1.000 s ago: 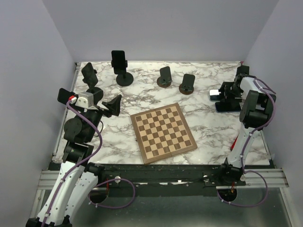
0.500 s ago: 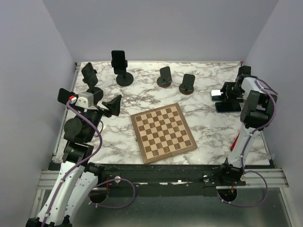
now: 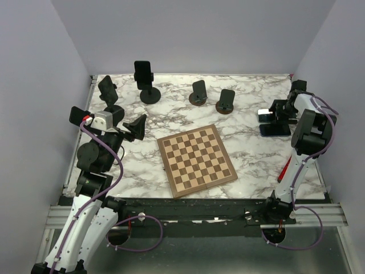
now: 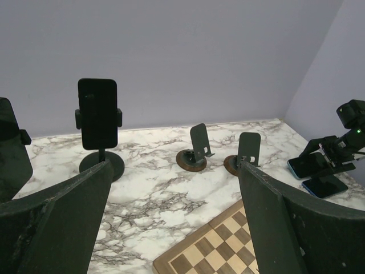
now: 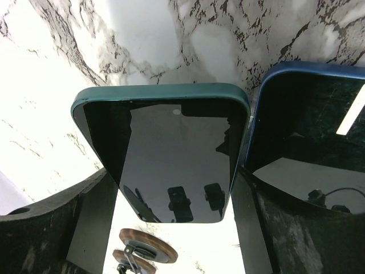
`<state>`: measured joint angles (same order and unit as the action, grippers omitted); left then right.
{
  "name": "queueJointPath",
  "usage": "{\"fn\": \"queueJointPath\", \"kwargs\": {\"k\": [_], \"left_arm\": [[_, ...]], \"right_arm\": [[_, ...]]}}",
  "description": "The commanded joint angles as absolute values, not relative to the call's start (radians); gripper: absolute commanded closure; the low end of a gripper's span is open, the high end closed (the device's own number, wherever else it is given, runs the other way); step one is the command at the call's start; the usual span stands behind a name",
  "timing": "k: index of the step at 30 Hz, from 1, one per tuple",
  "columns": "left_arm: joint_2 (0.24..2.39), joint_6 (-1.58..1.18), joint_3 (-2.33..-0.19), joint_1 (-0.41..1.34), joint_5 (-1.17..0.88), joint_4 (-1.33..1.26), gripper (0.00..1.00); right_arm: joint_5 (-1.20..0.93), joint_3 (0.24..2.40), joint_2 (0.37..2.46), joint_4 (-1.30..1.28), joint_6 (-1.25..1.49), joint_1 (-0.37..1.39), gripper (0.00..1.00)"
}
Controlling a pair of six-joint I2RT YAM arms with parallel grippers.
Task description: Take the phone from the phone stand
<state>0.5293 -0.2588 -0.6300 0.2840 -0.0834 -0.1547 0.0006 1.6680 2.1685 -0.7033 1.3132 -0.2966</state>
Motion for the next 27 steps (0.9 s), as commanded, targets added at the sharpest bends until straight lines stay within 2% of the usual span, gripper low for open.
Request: {"fn": "queueJointPath", "kwargs": {"k": [1, 4, 9, 17, 27], "left_arm": [[0.533, -0.267, -0.660, 0.290, -0.102, -0.156, 0.01], [0.533, -0.268, -0.660, 0.289, -0.103, -0.156, 0.01], [0.529, -0.268, -0.660, 0.289, -0.101, -0.155, 0.01], [0.524, -0.267, -0.660, 0.288, -0.101, -0.155, 0.01], [0.526, -0.268, -0.658, 0.289, -0.101, -0.156, 0.01]], "right_arm": [[-0.023, 1.666, 2.228, -0.697, 1.277, -0.307, 0.52], [-0.029, 1.665, 2.226, -0.704, 1.277, -0.307, 0.46], [-0.032, 1.667, 2.224, -0.710, 1.271, -0.307, 0.25], [-0.023, 1.689, 2.219, -0.729, 1.257, -0.307, 0.05], [-0.012, 1.713, 2.157, -0.746, 1.220, -0.305, 0.00]]}}
